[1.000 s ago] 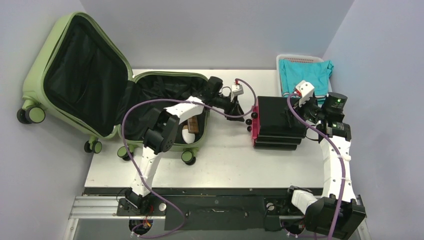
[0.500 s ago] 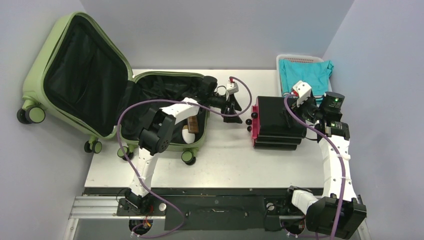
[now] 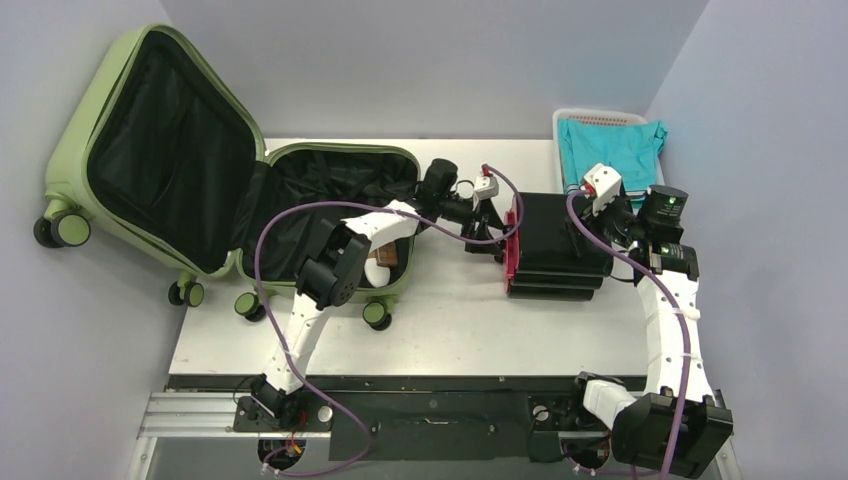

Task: Open, take out, and arrange the luggage
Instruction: Open the drawer in the storage box.

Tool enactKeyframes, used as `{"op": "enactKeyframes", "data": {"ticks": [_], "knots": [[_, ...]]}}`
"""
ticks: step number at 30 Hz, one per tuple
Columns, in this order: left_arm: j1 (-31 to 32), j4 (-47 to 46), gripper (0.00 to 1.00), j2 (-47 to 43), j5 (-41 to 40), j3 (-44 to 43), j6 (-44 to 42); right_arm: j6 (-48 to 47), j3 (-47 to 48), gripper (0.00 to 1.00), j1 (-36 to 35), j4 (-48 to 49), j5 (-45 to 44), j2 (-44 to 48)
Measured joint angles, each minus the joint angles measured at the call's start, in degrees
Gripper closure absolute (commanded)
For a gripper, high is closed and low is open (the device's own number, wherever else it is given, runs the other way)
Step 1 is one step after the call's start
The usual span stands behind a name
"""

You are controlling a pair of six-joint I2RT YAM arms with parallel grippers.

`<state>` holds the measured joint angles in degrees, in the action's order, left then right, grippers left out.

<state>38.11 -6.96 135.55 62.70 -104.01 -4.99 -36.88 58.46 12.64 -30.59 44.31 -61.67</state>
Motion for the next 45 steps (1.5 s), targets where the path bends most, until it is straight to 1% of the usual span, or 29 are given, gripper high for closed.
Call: {"op": "enactKeyframes", "data": {"ticks": [1, 4, 5, 8, 10, 12, 13, 16, 18, 21, 23, 24, 27, 28, 29, 31, 35, 41, 45], "knots": [[0.1, 0.4, 0.15, 0.1, -0.1, -0.2, -0.4, 0.0, 0.0, 0.22, 0.0, 0.0, 0.0, 0.0], [0.2, 2.3, 0.2, 0.1, -0.7, -0.6, -2.1, 0.0, 0.0, 0.22, 0.0, 0.0, 0.0, 0.0], [0.2, 3.0, 0.23, 0.1, -0.9, -0.7, -3.1, 0.0, 0.0, 0.22, 0.0, 0.0, 0.0, 0.0], [0.4, 5.4, 0.27, 0.1, -1.4, -0.8, -5.1, 0.0, 0.0, 0.22, 0.0, 0.0, 0.0, 0.0], [0.6, 7.1, 0.34, 0.1, -2.0, -0.8, -6.5, 0.0, 0.0, 0.22, 0.0, 0.0, 0.0, 0.0], [0.8, 8.4, 0.39, 0.1, -2.5, -0.8, -7.3, 0.0, 0.0, 0.22, 0.0, 0.0, 0.0, 0.0], [0.9, 8.9, 0.39, 0.1, -2.6, -0.8, -7.6, 0.0, 0.0, 0.22, 0.0, 0.0, 0.0, 0.0], [1.3, 9.5, 0.32, 0.1, -2.9, -0.9, -8.0, 0.0, 0.0, 0.22, 0.0, 0.0, 0.0, 0.0], [1.5, 9.8, 0.32, 0.1, -2.9, -0.9, -7.9, 0.0, 0.0, 0.22, 0.0, 0.0, 0.0, 0.0], [1.7, 10.0, 0.35, 0.1, -3.2, -0.9, -7.8, 0.0, 0.0, 0.22, 0.0, 0.0, 0.0, 0.0], [1.9, 10.3, 0.39, 0.1, -4.1, -1.1, -7.7, 0.0, 0.0, 0.22, 0.0, 0.0, 0.0, 0.0], [1.9, 10.5, 0.44, 0.1, -4.5, -1.2, -7.7, 0.0, 0.0, 0.22, 0.0, 0.0, 0.0, 0.0], [2.1, 11.0, 0.51, 0.1, -5.7, -1.6, -7.5, 0.0, 0.0, 0.22, 0.0, 0.0, 0.0, 0.0], [2.1, 11.1, 0.57, 0.1, -6.0, -1.7, -7.5, 0.0, 0.0, 0.22, 0.0, 0.0, 0.0, 0.0], [2.1, 11.2, 0.6, 0.1, -6.3, -1.8, -7.4, 0.0, 0.0, 0.22, 0.0, 0.0, 0.0, 0.0], [2.1, 11.4, 0.7, 0.1, -6.5, -1.8, -7.2, 0.0, 0.0, 0.22, 0.0, 0.0, 0.0, 0.0], [2.4, 11.6, 0.81, 0.1, -6.7, -1.8, -6.8, 0.0, 0.0, 0.22, 0.0, 0.0, 0.0, 0.0], [2.5, 12.2, 0.88, -0.9, -7.9, -1.0, -6.7, -0.2, 0.0, 0.22, -1.5, -0.4, -0.6, 0.0], [2.4, 12.4, 0.9, -2.8, -9.5, 1.6, -6.6, -1.2, 0.0, 0.22, -5.4, -1.3, -2.6, 0.0]]}}
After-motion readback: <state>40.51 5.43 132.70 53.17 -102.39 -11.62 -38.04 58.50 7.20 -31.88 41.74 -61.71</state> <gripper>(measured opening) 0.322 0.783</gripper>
